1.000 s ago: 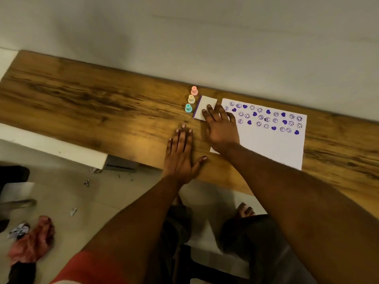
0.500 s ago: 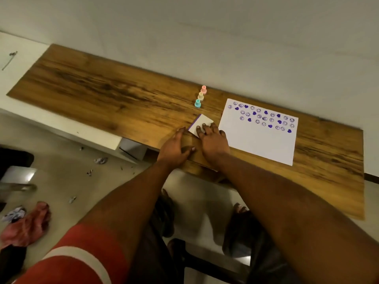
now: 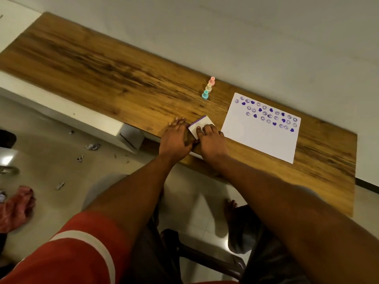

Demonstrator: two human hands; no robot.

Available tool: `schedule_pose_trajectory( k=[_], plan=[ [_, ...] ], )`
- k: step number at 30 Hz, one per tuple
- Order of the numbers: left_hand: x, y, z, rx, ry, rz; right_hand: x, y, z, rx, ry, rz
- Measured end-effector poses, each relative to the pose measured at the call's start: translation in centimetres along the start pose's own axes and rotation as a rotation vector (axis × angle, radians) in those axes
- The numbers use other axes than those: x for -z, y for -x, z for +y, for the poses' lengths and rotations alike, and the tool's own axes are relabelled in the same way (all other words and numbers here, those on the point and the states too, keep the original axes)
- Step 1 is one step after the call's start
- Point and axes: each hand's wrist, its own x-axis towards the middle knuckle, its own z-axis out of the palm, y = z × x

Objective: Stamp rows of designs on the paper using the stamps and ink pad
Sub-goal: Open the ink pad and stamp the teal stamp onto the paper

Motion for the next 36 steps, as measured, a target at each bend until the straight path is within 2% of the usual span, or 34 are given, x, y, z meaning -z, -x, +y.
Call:
schedule_pose_trajectory(
  k=[6,10,12,15,20,28,32,36],
  plan=[
    [-0.4,-0.1,-0.4,-0.007,0.042,0.000,2.5,-2.1,3.0,0.203,0.028,0.004],
    [-0.7,-0.2,-0.3,-0.005,0.063,-0.004,3.8,-3.7,5.4,0.345,0.021,-0.067],
    [-0.8,-0.4,-0.3,-0.003,0.078,-0.002,3.5,-4.1,5.6,0.355,-0.022,-0.093],
    [-1.0,-0.8,-0.6,-0.025,0.073,0.011,3.0,-4.6,5.9,0.355,-0.101,-0.033],
    [-1.5,-1.0,-0.9,-0.049,0.090,0.019,2.9,-5.7,6.9,0.409,-0.027,-0.031],
    [-2.0,-1.4,-1.1,0.005,0.152,0.036,4.9,-8.0,7.4,0.518,0.027,-0.182],
    [-2.1,-1.3,-1.0,0.012,0.181,0.073,6.3,-9.4,7.3,0.524,-0.060,-0.295],
    [-2.1,-1.3,-0.9,0.027,0.198,0.089,7.0,-10.9,6.8,0.459,-0.151,-0.284]
  ],
)
